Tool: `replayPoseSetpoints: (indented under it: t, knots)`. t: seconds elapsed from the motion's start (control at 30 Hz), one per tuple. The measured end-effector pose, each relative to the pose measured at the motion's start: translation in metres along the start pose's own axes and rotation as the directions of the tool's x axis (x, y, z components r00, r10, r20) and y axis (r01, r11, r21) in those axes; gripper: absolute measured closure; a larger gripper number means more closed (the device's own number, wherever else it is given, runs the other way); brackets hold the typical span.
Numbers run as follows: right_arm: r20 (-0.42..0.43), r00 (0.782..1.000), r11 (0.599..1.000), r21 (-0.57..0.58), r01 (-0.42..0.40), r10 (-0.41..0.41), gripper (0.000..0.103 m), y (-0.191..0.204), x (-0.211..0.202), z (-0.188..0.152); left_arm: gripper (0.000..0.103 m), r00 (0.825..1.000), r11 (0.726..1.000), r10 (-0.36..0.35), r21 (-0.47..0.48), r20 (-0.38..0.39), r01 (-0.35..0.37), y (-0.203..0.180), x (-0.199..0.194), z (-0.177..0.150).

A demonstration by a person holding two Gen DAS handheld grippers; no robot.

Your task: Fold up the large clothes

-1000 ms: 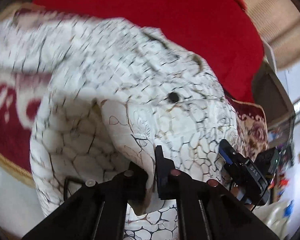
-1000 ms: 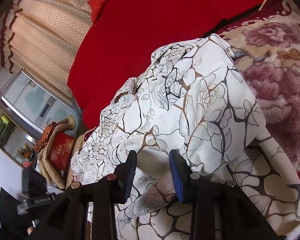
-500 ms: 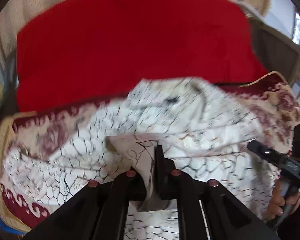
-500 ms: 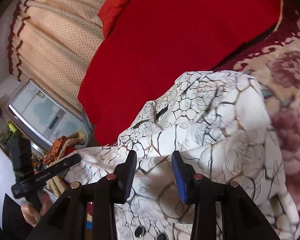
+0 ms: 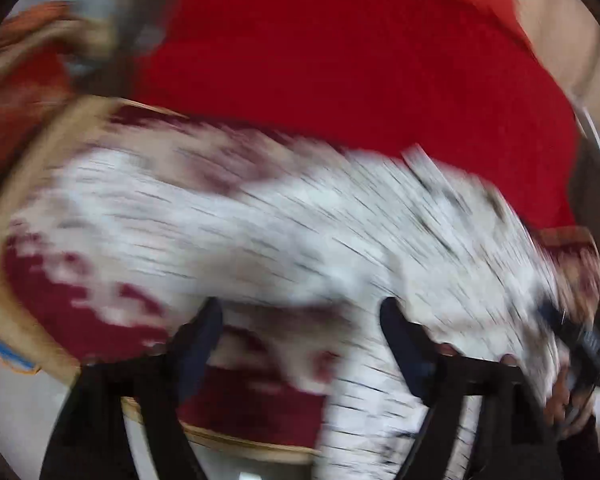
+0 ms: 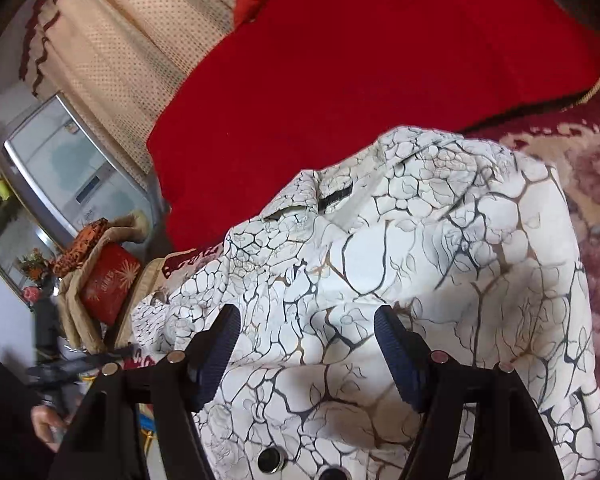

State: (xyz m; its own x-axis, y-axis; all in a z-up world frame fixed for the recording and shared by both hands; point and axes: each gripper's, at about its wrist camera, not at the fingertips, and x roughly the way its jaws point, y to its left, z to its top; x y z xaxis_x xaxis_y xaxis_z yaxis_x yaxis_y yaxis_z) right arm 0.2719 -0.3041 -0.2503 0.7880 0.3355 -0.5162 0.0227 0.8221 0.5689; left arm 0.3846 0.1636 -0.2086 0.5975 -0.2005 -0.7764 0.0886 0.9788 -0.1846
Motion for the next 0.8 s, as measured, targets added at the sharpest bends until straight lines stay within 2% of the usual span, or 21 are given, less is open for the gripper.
replayPoseSetpoints:
  t: [0.03,0.07,0.1,0.2,0.27,0.4,0.53,0.6,0.67,0.7,0.73,0.77,0.8]
  knots:
    - [-0.041,0.999,1.0,0.0,0.01,-0.01,0.03,-0.001,0.011,-0.002,0.02,0.999,0.998,0.04,-0.055,0.022,-0.038,0.026,-0.008,0.005]
    - [-0.127,0.991,0.999,0.002,0.038,-0.037,0.03,-0.005,0.028,-0.008,0.02,0.998,0.993,0.06,-0.101,0.021,-0.057,0.043,-0.011,0.007]
    - [-0.152,0.986,0.998,-0.017,0.067,-0.068,0.03,-0.006,0.037,-0.013,0.02,0.998,0.983,0.069,-0.169,0.012,-0.066,0.067,-0.013,0.01]
    - [-0.073,0.994,0.996,-0.049,0.073,-0.076,0.03,0.008,0.027,-0.016,0.02,0.998,0.94,0.057,-0.338,0.012,-0.05,0.122,-0.008,0.012]
    - [-0.029,1.0,1.0,-0.017,-0.011,0.01,0.03,0.009,0.016,-0.018,0.02,0.998,0.902,0.062,-0.43,0.026,-0.045,0.151,-0.003,0.014]
    - [0.025,1.0,0.998,-0.055,-0.016,0.017,0.03,0.013,0.005,-0.03,0.02,0.997,0.828,0.048,-0.561,0.066,-0.003,0.182,0.022,0.023]
    - [0.028,1.0,0.998,-0.058,-0.008,0.01,0.032,0.002,0.006,-0.041,0.02,0.996,0.765,0.042,-0.644,0.083,0.022,0.202,0.056,0.041]
    - [0.032,0.999,0.998,-0.069,-0.011,0.014,0.032,-0.002,0.01,-0.044,0.02,0.996,0.745,0.028,-0.666,0.088,0.038,0.208,0.073,0.048]
    - [0.031,0.999,0.996,-0.094,-0.003,0.006,0.032,0.001,0.014,-0.043,0.02,0.997,0.738,0.02,-0.674,0.077,0.037,0.209,0.088,0.054]
    - [0.031,0.999,0.995,-0.099,-0.002,0.005,0.032,0.002,0.014,-0.045,0.024,0.999,0.731,0.014,-0.682,0.051,0.024,0.211,0.098,0.057]
    - [0.033,0.999,0.995,-0.103,-0.003,0.007,0.032,0.002,0.014,-0.046,0.032,0.999,0.724,0.008,-0.69,0.038,0.02,0.211,0.105,0.058]
    - [0.034,0.999,0.995,-0.101,-0.007,0.01,0.032,0.001,0.015,-0.046,0.058,1.0,0.721,0.0,-0.693,0.024,0.017,0.211,0.113,0.059]
    - [0.036,0.999,0.995,-0.099,-0.011,0.014,0.032,0.0,0.016,-0.046,0.078,1.0,0.728,0.0,-0.686,0.0,0.0,0.21,0.119,0.061]
